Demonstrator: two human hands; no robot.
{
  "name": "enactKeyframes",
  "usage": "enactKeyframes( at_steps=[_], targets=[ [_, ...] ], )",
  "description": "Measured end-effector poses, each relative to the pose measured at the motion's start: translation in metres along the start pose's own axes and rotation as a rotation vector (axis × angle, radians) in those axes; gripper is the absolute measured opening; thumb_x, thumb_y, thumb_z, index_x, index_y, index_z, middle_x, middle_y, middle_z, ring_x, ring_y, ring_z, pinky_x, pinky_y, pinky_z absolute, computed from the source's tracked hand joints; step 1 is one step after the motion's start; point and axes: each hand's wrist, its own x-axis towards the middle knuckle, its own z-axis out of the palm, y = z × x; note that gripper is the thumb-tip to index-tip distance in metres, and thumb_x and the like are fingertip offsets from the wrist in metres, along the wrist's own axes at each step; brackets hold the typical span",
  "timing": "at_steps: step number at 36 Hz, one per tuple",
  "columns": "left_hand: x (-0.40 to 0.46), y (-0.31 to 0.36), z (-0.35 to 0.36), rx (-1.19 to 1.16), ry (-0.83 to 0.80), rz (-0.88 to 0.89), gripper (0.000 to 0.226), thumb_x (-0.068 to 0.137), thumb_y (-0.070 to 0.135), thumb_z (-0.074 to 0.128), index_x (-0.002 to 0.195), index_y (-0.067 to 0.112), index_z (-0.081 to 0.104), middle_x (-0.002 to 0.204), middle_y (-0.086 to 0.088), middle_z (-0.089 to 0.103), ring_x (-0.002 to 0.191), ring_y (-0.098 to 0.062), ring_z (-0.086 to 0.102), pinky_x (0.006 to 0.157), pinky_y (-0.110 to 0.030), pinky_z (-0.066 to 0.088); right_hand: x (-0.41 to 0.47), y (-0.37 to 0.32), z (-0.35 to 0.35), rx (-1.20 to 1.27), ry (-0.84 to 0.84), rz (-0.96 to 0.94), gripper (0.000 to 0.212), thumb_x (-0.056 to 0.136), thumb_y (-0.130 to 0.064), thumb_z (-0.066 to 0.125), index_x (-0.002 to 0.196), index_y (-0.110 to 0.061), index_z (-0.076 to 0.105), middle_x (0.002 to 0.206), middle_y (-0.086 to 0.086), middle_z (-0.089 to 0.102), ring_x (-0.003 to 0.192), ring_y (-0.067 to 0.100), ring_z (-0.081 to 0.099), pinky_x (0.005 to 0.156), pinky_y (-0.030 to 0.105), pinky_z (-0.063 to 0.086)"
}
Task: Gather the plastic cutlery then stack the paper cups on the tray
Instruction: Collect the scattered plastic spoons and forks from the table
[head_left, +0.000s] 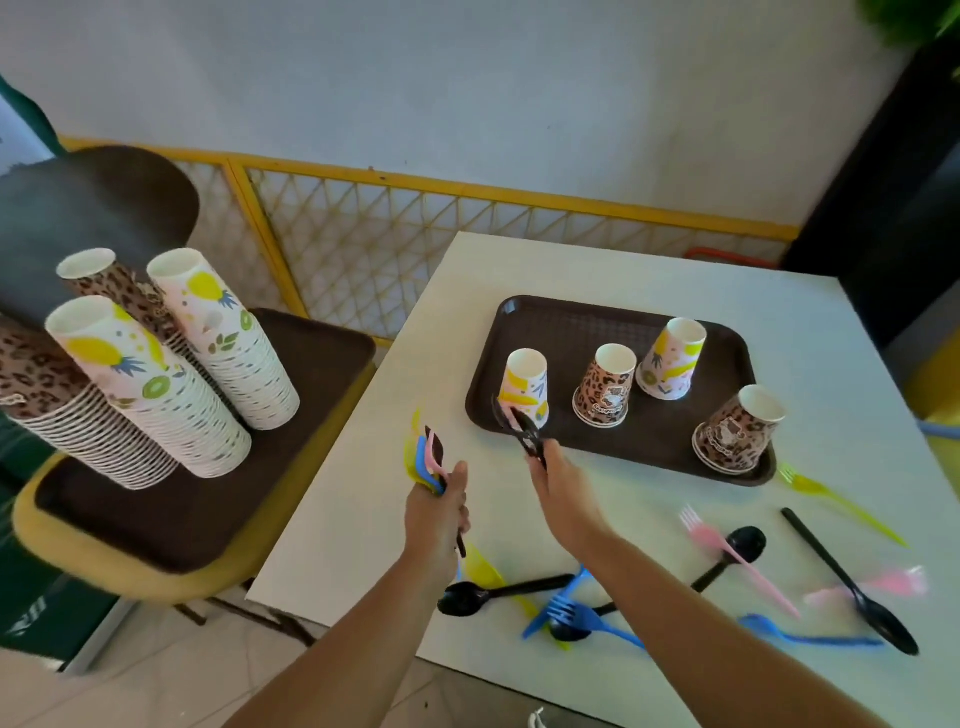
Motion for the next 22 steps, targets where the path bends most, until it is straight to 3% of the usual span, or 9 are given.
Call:
enactKeyframes(
  at_steps=[4, 6, 9, 11, 13, 15, 17, 19, 22],
  targets=[
    [-0.007, 0.005, 0.004, 0.018, -0.004, -0.033, 0.043, 0.082, 0.040, 0.068, 0.062, 0.010, 0.045, 0.045, 0.002, 0.038, 0.041, -0.013, 0.034, 0.052, -0.028, 0.033, -0.017, -0.022, 0.019, -0.011, -0.083, 0.006, 0.026, 0.098, -0.013, 0.035, 0.117, -0.002, 0.048, 0.111, 0.016, 0.051, 0.095, 0.032, 0.054, 0.079, 0.037, 0.041],
    [-0.012, 0.007, 0.006, 0.025, -0.033, -0.064, 0.044, 0.078, 0.046, 0.069, 0.067, 0.009, 0.049, 0.051, -0.001, 0.041, 0.046, -0.015, 0.036, 0.055, -0.030, 0.034, -0.023, -0.029, 0.027, -0.063, -0.102, -0.023, 0.028, 0.099, -0.011, 0.034, 0.124, -0.004, 0.045, 0.114, 0.013, 0.046, 0.095, 0.025, 0.053, 0.082, 0.034, 0.040],
    [-0.018, 0.010, 0.006, 0.028, -0.099, -0.100, 0.045, 0.075, 0.050, 0.071, 0.076, 0.006, 0.059, 0.065, -0.011, 0.053, 0.059, -0.022, 0.050, 0.063, -0.034, 0.044, -0.033, -0.033, 0.039, -0.081, -0.062, -0.098, 0.029, 0.099, -0.013, 0.032, 0.126, -0.009, 0.043, 0.108, 0.004, 0.041, 0.088, 0.017, 0.048, 0.077, 0.027, 0.037],
    [-0.019, 0.009, 0.004, 0.045, -0.124, -0.093, 0.041, 0.075, 0.047, 0.072, 0.079, 0.007, 0.064, 0.075, -0.013, 0.065, 0.072, -0.026, 0.063, 0.074, -0.038, 0.052, -0.039, -0.033, 0.048, -0.176, 0.021, -0.123, 0.020, 0.098, -0.021, 0.034, 0.111, -0.015, 0.048, 0.094, 0.000, 0.047, 0.082, 0.019, 0.046, 0.078, 0.039, 0.040],
    [-0.019, 0.008, 0.000, 0.058, -0.138, -0.098, 0.033, 0.076, 0.040, 0.074, 0.081, 0.008, 0.067, 0.079, -0.014, 0.069, 0.078, -0.028, 0.067, 0.079, -0.040, 0.054, -0.040, -0.035, 0.055, -0.141, 0.030, -0.066, 0.015, 0.098, -0.026, 0.035, 0.097, -0.018, 0.047, 0.081, 0.004, 0.055, 0.078, 0.022, 0.052, 0.089, 0.052, 0.043],
    [-0.018, 0.008, -0.005, 0.048, -0.166, -0.121, 0.029, 0.078, 0.033, 0.074, 0.079, 0.005, 0.066, 0.073, -0.013, 0.065, 0.067, -0.026, 0.064, 0.069, -0.036, 0.052, -0.045, -0.045, 0.053, -0.110, -0.099, -0.005, 0.020, 0.098, -0.018, 0.032, 0.114, -0.014, 0.045, 0.095, 0.009, 0.056, 0.091, 0.026, 0.054, 0.093, 0.046, 0.042],
    [-0.016, 0.009, -0.009, 0.038, -0.182, -0.152, 0.027, 0.080, 0.029, 0.073, 0.074, 0.004, 0.063, 0.064, -0.010, 0.054, 0.056, -0.021, 0.053, 0.058, -0.030, 0.042, -0.051, -0.049, 0.051, -0.117, -0.071, 0.008, 0.031, 0.097, -0.012, 0.036, 0.128, -0.009, 0.037, 0.106, 0.007, 0.045, 0.099, 0.029, 0.054, 0.086, 0.039, 0.044],
    [-0.015, 0.010, -0.010, 0.024, -0.178, -0.178, 0.026, 0.082, 0.025, 0.071, 0.069, 0.005, 0.060, 0.057, -0.007, 0.052, 0.054, -0.020, 0.051, 0.055, -0.026, 0.041, -0.057, -0.049, 0.052, -0.114, -0.054, -0.042, 0.036, 0.096, -0.009, 0.036, 0.132, -0.009, 0.034, 0.112, 0.007, 0.039, 0.110, 0.031, 0.050, 0.087, 0.035, 0.042],
    [-0.014, 0.011, -0.010, 0.030, -0.217, -0.178, 0.024, 0.085, 0.021, 0.067, 0.069, 0.005, 0.060, 0.049, -0.001, 0.056, 0.047, -0.015, 0.055, 0.048, -0.020, 0.043, -0.063, -0.047, 0.048, -0.069, -0.032, -0.053, 0.037, 0.095, -0.011, 0.041, 0.132, -0.007, 0.040, 0.125, 0.014, 0.043, 0.112, 0.032, 0.048, 0.090, 0.033, 0.040]
  ],
)
